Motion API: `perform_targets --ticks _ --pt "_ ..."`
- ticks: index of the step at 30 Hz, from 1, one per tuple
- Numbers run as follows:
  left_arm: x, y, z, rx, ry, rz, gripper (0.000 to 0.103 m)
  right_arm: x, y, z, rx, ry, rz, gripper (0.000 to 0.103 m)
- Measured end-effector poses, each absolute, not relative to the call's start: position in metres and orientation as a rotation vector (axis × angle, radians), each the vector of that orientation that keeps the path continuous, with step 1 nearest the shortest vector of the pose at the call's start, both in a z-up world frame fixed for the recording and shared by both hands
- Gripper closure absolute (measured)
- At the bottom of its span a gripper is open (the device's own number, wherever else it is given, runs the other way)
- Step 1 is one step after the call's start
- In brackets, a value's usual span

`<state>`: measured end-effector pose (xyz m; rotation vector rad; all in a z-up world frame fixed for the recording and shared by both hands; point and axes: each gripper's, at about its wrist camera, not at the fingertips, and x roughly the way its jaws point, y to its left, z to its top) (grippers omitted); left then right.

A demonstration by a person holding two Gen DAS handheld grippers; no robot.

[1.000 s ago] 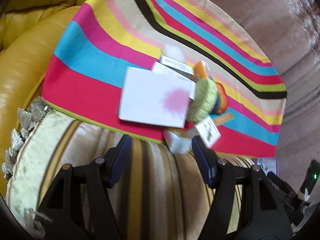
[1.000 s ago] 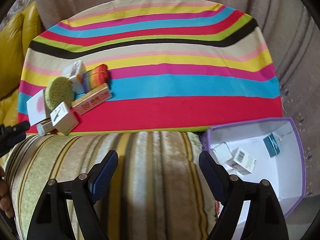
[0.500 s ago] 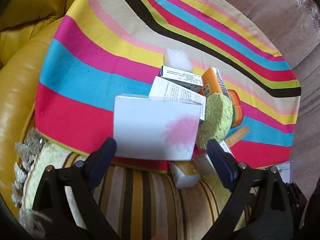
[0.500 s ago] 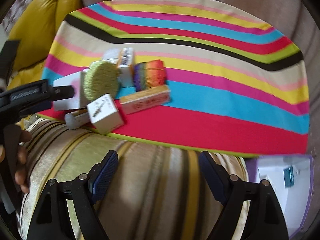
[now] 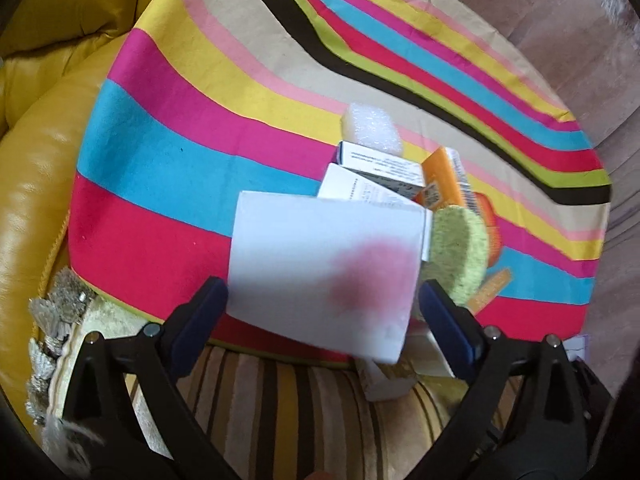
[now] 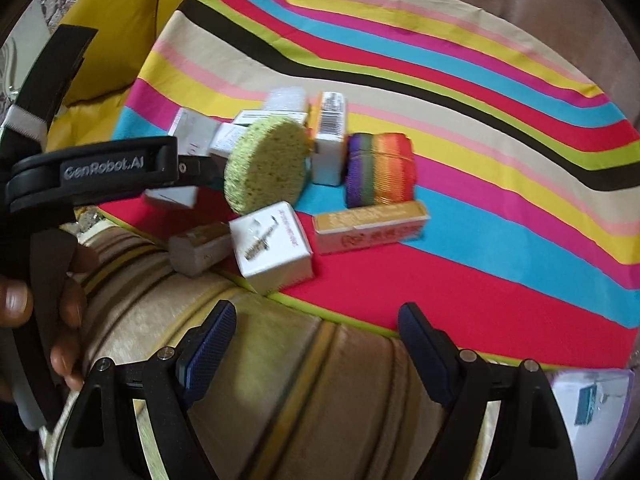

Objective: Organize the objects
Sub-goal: 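Grasp the white pink-printed box with the left gripper while the right grasps the JIYIN MUSIC box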

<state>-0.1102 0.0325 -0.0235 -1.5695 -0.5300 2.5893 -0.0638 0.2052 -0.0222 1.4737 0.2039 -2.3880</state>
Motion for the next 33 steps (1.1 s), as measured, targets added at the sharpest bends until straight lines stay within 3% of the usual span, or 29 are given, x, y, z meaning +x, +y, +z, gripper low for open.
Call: perform_targets --ticks 14,20,22,33 --pt "-0.107 0.038 -0.022 -1.584 -0.494 2.570 0.004 -0.097 0.177 -0.040 1.473 0.258 -2.304 0.020" --pt "-0.111 0.048 -0.022 -1.602 -0.479 2.558 0.001 -0.107 0.170 -0.049 1.488 0.280 -2.275 0.040" --pt "-0.113 0.052 -0.023 -1.612 -0.471 2.562 0.001 -0.107 0.169 -0.053 1.502 0.281 -2.259 0.059" --pt "-0.113 0.049 -0.023 -1.596 -0.550 2.611 0.000 -0.098 0.192 -0.042 1.450 0.160 -2.326 0.060"
